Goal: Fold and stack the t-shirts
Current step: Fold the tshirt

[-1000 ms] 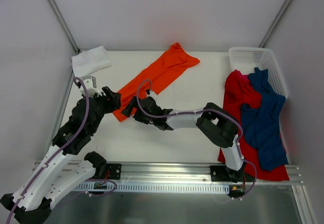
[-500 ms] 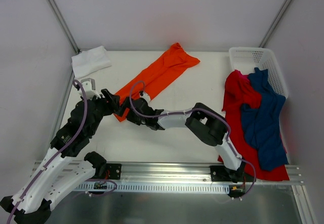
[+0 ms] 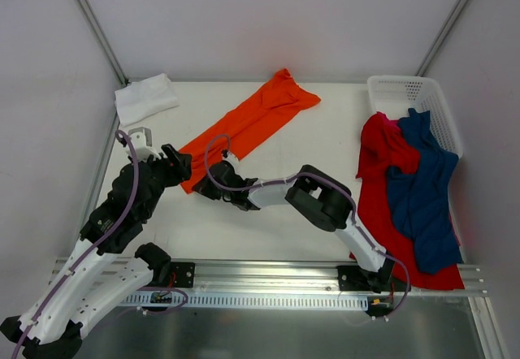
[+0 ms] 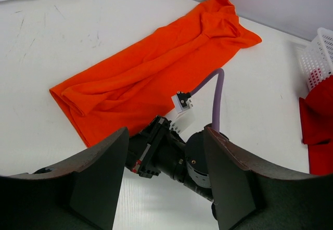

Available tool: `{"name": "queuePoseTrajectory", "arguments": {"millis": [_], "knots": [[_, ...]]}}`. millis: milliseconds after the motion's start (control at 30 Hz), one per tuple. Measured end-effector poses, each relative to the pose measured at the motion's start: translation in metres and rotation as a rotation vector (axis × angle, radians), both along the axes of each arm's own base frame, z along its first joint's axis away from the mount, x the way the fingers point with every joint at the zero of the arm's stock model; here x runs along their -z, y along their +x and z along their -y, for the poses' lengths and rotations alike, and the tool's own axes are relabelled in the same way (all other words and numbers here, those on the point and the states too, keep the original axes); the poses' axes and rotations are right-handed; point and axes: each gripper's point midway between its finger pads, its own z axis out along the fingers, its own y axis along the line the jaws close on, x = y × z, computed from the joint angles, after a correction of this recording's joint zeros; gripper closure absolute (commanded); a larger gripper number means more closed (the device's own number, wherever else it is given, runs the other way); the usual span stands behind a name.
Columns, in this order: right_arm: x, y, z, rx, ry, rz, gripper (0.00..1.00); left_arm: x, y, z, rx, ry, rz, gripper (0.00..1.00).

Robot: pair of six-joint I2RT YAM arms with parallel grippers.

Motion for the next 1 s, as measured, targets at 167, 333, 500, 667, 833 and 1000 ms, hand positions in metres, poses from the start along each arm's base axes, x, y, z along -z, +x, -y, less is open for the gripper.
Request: {"name": "queuePoseTrajectory", "arguments": {"millis": [167, 333, 500, 667, 833, 1000], "knots": [[0.001, 0.001, -0.001, -0.004, 0.005, 0.002, 1.00, 0.002, 0.000, 0.000, 0.000, 0.004, -0.005, 0.40], [0.002, -0.003, 0.009, -0.002, 0.004, 0.007, 1.00, 0.004, 0.000, 0.000, 0.000, 0.008, -0.013, 0.40], [0.003, -0.022, 0.052, 0.005, -0.049, -0.008, 1.00, 0.009, 0.001, 0.001, 0.000, 0.020, -0.032, 0.40], [0.003, -0.047, 0.112, 0.023, -0.144, -0.031, 1.00, 0.016, 0.004, 0.003, -0.003, 0.023, -0.056, 0.41], [0.004, -0.069, 0.168, 0.047, -0.218, -0.046, 1.00, 0.026, 0.007, 0.011, 0.012, 0.023, -0.098, 0.41], [-0.001, -0.087, 0.221, 0.089, -0.309, -0.047, 1.00, 0.043, 0.011, 0.021, 0.037, 0.026, -0.160, 0.41]]}}
